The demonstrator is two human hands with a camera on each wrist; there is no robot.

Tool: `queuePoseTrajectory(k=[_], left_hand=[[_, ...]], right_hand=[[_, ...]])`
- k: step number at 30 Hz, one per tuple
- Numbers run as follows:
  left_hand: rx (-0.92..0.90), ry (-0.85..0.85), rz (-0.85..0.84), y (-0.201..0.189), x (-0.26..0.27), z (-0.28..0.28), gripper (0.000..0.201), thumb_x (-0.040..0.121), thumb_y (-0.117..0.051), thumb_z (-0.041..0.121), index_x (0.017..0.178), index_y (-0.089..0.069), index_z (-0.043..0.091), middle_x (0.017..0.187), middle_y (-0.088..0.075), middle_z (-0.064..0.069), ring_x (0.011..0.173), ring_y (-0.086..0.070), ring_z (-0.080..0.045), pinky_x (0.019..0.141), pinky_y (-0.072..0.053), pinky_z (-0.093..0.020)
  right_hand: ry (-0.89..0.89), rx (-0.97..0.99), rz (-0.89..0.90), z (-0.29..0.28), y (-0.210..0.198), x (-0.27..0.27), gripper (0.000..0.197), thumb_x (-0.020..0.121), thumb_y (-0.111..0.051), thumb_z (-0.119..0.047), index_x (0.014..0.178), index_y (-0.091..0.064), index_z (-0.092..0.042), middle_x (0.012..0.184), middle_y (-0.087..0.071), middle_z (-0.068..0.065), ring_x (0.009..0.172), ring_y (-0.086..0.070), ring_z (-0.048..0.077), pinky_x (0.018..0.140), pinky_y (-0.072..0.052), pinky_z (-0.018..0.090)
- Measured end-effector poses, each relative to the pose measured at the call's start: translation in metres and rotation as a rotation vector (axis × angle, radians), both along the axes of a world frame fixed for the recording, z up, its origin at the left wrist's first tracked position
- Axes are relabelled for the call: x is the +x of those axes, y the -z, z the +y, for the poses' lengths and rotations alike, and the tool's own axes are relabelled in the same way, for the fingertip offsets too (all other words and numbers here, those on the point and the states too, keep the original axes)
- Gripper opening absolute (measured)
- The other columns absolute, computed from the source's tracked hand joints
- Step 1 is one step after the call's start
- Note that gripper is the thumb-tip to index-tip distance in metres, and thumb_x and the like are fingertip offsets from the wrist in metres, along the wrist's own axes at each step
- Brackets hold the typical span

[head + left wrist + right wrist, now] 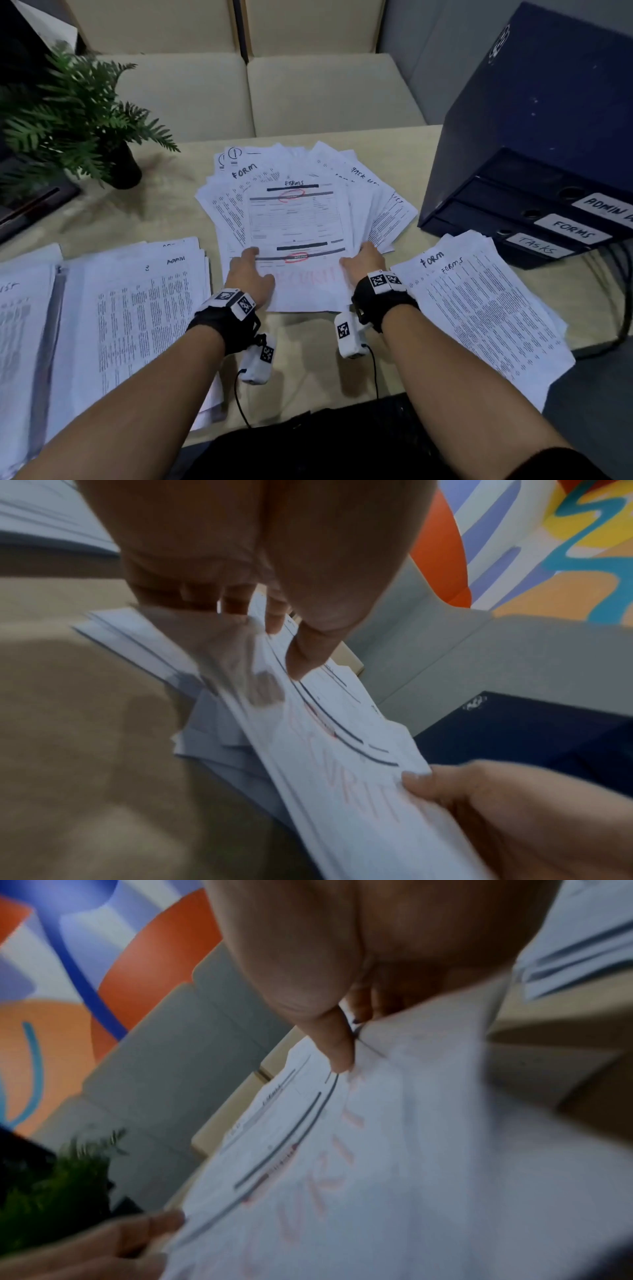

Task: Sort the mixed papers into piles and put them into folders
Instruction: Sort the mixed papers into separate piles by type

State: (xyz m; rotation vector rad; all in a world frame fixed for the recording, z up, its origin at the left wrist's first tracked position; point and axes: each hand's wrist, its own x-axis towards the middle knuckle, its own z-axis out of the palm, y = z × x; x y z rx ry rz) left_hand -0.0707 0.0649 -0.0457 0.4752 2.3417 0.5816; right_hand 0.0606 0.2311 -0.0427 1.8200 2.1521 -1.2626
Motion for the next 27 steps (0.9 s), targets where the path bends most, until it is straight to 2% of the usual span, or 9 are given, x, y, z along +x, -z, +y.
queuePoseTrajectory(k=[3,8,12,15,18,21,23,25,27], left_hand=[[0.07,-0.124,-0.074,-0.001,-0.005,-0.009,0.068,0.089,-0.058,0.024,0.147,-0.021,0.02,0.13,-0.054,-0.017,0.112,-0.056,-0.034,0.089,-0.044,-0.031],[0.174,-0.182,-0.14,0.001,-0.011,-0.023,0.072,0.087,-0.061,0.022,0.148,-0.023,0.017,0.116,-0.057,-0.015,0.105,-0.058,-0.034,0.096,-0.047,-0.045],[0.212,-0.112,-0.302,0.004,0.003,-0.036,0.061,0.086,-0.062,0.007,0.139,-0.034,0.014,0.078,-0.056,-0.007,0.066,-0.055,-0.026,0.064,-0.05,-0.035],[0.151,0.002,-0.251,0.002,0.019,-0.041,0.018,0.086,-0.066,0.013,0.098,-0.053,0.012,0.071,-0.052,-0.003,0.064,-0.047,-0.023,0.054,-0.034,-0.028],[0.172,0.0,-0.184,0.004,0.035,-0.048,0.037,0.086,-0.067,0.015,0.066,-0.036,0.016,0.06,-0.038,0.002,0.053,-0.033,-0.018,0.052,-0.026,-0.028],[0.172,-0.06,-0.157,0.001,0.051,-0.054,0.032,0.088,-0.065,0.017,0.07,-0.039,0.014,0.059,-0.04,0.002,0.05,-0.035,-0.017,0.051,-0.029,-0.026],[0.141,-0.076,-0.134,-0.002,0.061,-0.057,0.022,0.09,-0.062,0.017,0.079,-0.044,0.01,0.064,-0.044,0.0,0.057,-0.043,-0.021,0.05,-0.032,-0.026],[0.099,-0.079,-0.11,-0.005,0.07,-0.059,0.013,0.091,-0.06,0.014,0.091,-0.048,0.009,0.074,-0.052,-0.002,0.072,-0.051,-0.023,0.059,-0.035,-0.027],[0.064,-0.095,-0.117,-0.005,0.078,-0.062,0.014,0.09,-0.06,0.012,0.1,-0.051,0.011,0.088,-0.06,-0.006,0.08,-0.056,-0.024,0.07,-0.04,-0.027]], right_hand=[[-0.008,-0.018,0.152,-0.01,-0.003,0.017,0.014,0.089,-0.052,-0.007,0.098,-0.063,-0.003,0.099,-0.067,0.012,0.084,-0.059,0.024,0.059,-0.039,0.024],[0.15,-0.135,0.38,-0.025,-0.003,0.067,0.021,0.089,-0.056,-0.006,0.092,-0.07,-0.021,0.095,-0.073,0.002,0.087,-0.067,0.022,0.08,-0.052,0.034],[0.122,-0.205,0.27,-0.029,0.008,0.102,0.017,0.085,-0.055,-0.02,0.087,-0.071,-0.013,0.088,-0.073,0.011,0.077,-0.064,0.021,0.078,-0.053,0.037],[0.088,-0.167,0.146,-0.036,0.008,0.112,0.019,0.088,-0.052,-0.022,0.091,-0.067,-0.011,0.084,-0.069,0.007,0.075,-0.062,0.024,0.072,-0.049,0.032],[0.047,-0.136,0.135,-0.043,0.006,0.119,0.021,0.089,-0.059,-0.017,0.108,-0.067,-0.015,0.102,-0.071,0.003,0.093,-0.066,0.024,0.086,-0.053,0.034],[-0.014,-0.071,0.121,-0.044,0.006,0.129,0.031,0.087,-0.059,-0.011,0.117,-0.067,-0.019,0.109,-0.071,0.003,0.097,-0.064,0.024,0.087,-0.052,0.033],[-0.043,-0.035,0.1,-0.042,0.004,0.138,0.031,0.089,-0.057,-0.011,0.117,-0.067,-0.02,0.106,-0.07,0.002,0.093,-0.063,0.022,0.077,-0.05,0.026],[-0.058,-0.029,0.08,-0.038,0.005,0.147,0.023,0.09,-0.056,-0.013,0.11,-0.068,-0.017,0.102,-0.069,0.002,0.087,-0.06,0.02,0.065,-0.043,0.022],[-0.071,-0.027,0.054,-0.035,0.009,0.156,0.016,0.091,-0.055,-0.015,0.1,-0.067,-0.012,0.1,-0.068,0.005,0.086,-0.059,0.022,0.067,-0.041,0.023]])
